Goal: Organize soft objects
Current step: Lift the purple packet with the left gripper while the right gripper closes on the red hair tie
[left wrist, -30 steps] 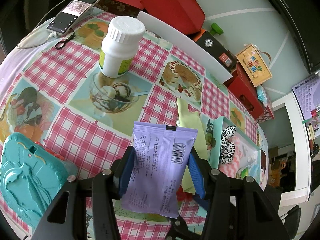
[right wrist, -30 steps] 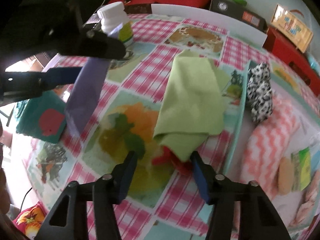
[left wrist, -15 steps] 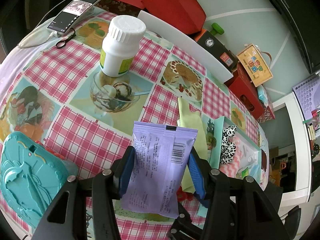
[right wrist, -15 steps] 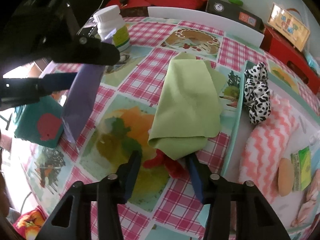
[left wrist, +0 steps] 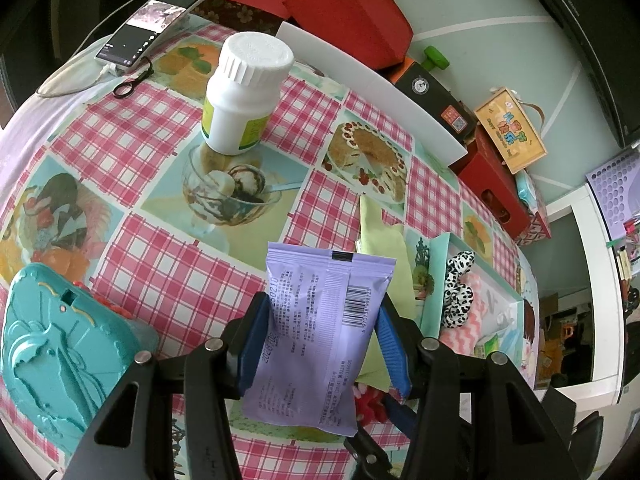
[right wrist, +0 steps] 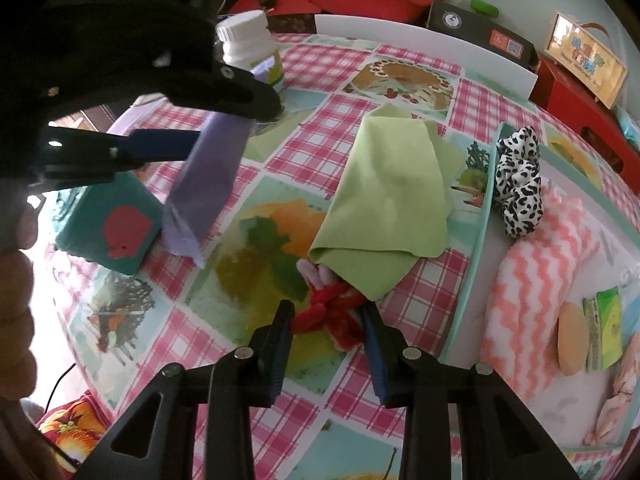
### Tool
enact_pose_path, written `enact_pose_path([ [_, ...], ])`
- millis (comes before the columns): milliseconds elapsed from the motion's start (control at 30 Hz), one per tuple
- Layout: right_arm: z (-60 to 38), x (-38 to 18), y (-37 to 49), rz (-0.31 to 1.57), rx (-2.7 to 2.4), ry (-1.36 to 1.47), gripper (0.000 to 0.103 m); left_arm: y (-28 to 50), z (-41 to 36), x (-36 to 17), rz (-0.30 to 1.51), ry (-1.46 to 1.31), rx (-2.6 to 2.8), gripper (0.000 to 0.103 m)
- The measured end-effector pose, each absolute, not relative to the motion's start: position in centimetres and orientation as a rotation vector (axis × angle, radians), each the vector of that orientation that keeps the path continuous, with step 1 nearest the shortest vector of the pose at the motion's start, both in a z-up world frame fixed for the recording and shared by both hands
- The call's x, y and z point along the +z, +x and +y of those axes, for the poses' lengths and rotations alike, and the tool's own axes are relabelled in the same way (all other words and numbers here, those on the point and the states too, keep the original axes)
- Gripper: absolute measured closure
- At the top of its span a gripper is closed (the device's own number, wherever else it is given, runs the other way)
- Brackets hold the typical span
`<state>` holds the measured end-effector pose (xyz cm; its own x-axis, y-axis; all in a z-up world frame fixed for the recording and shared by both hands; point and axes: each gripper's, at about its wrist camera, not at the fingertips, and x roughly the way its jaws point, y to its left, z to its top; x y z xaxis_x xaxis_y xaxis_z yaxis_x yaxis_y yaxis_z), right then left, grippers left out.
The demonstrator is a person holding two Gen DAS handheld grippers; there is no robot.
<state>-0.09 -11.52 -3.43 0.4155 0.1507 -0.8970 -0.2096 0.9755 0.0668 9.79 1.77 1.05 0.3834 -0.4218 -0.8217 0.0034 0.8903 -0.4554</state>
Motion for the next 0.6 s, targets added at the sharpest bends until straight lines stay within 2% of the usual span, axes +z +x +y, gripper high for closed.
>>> enact_pose_path([
  [600, -11.7, -0.5, -1.3, 1.047, 0.263, -0.047, 0.069, 9.7, 1.7, 1.5, 1.134, -0.390, -0.274, 0.049],
])
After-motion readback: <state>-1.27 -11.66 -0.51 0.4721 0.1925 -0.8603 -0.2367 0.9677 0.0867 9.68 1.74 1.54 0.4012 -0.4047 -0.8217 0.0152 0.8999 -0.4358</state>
